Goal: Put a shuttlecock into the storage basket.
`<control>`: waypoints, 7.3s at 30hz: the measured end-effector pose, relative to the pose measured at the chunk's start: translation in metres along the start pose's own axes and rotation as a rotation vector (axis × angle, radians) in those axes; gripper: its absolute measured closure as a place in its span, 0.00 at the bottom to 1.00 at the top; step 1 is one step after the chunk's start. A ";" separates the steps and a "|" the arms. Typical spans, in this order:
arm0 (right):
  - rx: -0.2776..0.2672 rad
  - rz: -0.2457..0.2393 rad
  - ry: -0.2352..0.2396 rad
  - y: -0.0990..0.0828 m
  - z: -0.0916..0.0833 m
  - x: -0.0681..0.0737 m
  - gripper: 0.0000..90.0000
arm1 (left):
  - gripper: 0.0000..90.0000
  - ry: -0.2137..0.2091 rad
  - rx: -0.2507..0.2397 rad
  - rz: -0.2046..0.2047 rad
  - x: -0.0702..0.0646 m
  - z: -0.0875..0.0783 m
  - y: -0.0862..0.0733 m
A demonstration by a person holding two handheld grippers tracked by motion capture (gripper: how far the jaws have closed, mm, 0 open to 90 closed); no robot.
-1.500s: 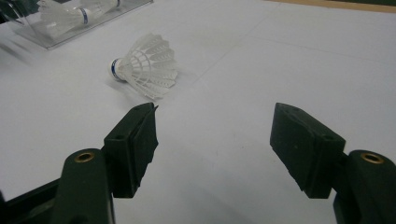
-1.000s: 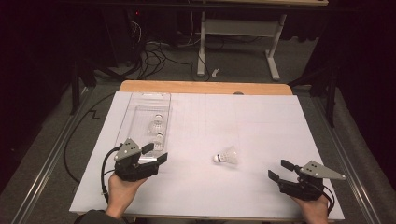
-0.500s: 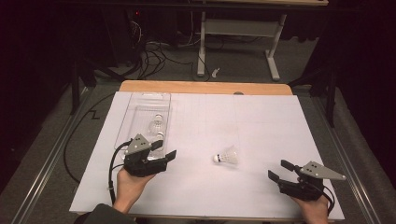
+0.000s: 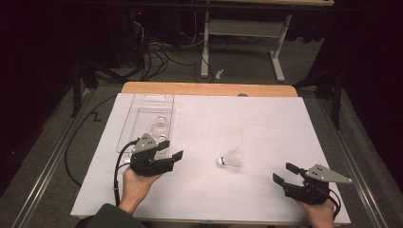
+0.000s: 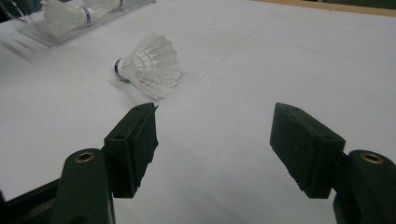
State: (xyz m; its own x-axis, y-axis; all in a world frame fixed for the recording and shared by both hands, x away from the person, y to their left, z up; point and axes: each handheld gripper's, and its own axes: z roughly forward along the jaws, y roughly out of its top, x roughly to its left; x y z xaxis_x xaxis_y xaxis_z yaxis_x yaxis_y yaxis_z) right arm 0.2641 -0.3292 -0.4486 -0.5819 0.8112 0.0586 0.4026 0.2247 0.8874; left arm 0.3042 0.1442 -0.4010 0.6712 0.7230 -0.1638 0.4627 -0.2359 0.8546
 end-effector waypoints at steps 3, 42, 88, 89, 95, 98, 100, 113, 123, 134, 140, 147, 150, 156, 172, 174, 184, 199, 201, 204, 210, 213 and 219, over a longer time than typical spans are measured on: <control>0.001 0.001 0.000 0.000 0.000 0.000 0.36 | 0.41 -0.003 0.004 0.004 -0.001 0.002 0.001; 0.000 0.004 -0.001 0.000 -0.001 -0.001 0.36 | 0.41 -0.049 0.024 0.019 -0.008 0.023 0.016; -0.003 0.002 0.000 0.000 -0.001 -0.001 0.36 | 0.41 -0.091 0.052 0.040 -0.019 0.048 0.032; -0.002 0.003 0.001 0.000 -0.001 -0.001 0.36 | 0.41 -0.092 0.052 0.039 -0.019 0.049 0.032; 0.000 0.000 0.001 0.000 -0.001 -0.001 0.36 | 0.41 -0.098 0.062 0.035 -0.019 0.051 0.033; 0.000 0.000 0.001 0.000 -0.001 -0.001 0.36 | 0.41 -0.101 0.064 0.034 -0.019 0.053 0.034; -0.001 -0.001 0.001 0.000 -0.001 -0.001 0.36 | 0.41 -0.103 0.068 0.037 -0.020 0.054 0.035; -0.001 0.005 0.001 0.000 -0.001 -0.001 0.36 | 0.41 -0.120 0.087 0.047 -0.027 0.064 0.044; 0.002 0.003 0.000 0.000 0.000 -0.001 0.36 | 0.41 -0.132 0.092 0.045 -0.028 0.069 0.044; 0.002 0.004 0.001 0.000 -0.001 -0.001 0.36 | 0.40 -0.153 0.104 0.054 -0.033 0.078 0.047; 0.003 0.004 0.001 0.000 -0.001 -0.001 0.36 | 0.40 -0.165 0.118 0.053 -0.034 0.082 0.049; 0.003 0.005 0.002 0.000 0.000 -0.001 0.36 | 0.40 -0.154 0.137 0.064 -0.039 0.086 0.053; 0.005 0.004 0.003 0.000 0.001 0.000 0.36 | 0.39 -0.155 0.152 0.071 -0.040 0.088 0.054; 0.003 0.004 0.004 0.000 0.001 0.000 0.36 | 0.36 -0.140 0.189 0.066 -0.042 0.091 0.060; 0.003 0.003 0.004 0.000 0.000 -0.001 0.36 | 0.41 -0.171 0.305 0.136 -0.048 0.107 0.069; 0.004 0.003 0.004 0.000 0.000 -0.001 0.36 | 0.41 -0.171 0.314 0.144 -0.049 0.109 0.070; 0.004 0.005 0.005 0.000 0.000 -0.001 0.36 | 0.41 -0.190 0.393 0.166 -0.054 0.123 0.070; 0.004 0.005 0.006 -0.001 0.000 -0.001 0.36 | 0.40 -0.187 0.476 0.195 -0.059 0.141 0.070; 0.004 0.006 0.006 0.000 0.000 -0.001 0.36 | 0.40 -0.175 0.492 0.201 -0.058 0.143 0.069; 0.004 0.006 0.005 -0.001 0.000 -0.001 0.36 | 0.40 -0.172 0.514 0.211 -0.058 0.145 0.067; 0.004 0.003 0.006 0.000 0.000 -0.001 0.36 | 0.40 -0.171 0.537 0.232 -0.059 0.149 0.065; 0.003 0.006 0.006 -0.001 0.000 -0.001 0.36 | 0.41 -0.168 0.553 0.241 -0.058 0.152 0.063; 0.003 0.007 0.007 -0.001 0.000 -0.001 0.36 | 0.41 -0.170 0.579 0.252 -0.058 0.157 0.060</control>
State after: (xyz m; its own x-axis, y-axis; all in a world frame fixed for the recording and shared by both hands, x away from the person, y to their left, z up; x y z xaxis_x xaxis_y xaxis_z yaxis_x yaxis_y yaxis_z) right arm 0.2643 -0.3307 -0.4490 -0.5837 0.8091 0.0679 0.4086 0.2205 0.8857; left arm 0.3838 -0.0136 -0.4176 0.8600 0.4985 -0.1091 0.4846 -0.7308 0.4807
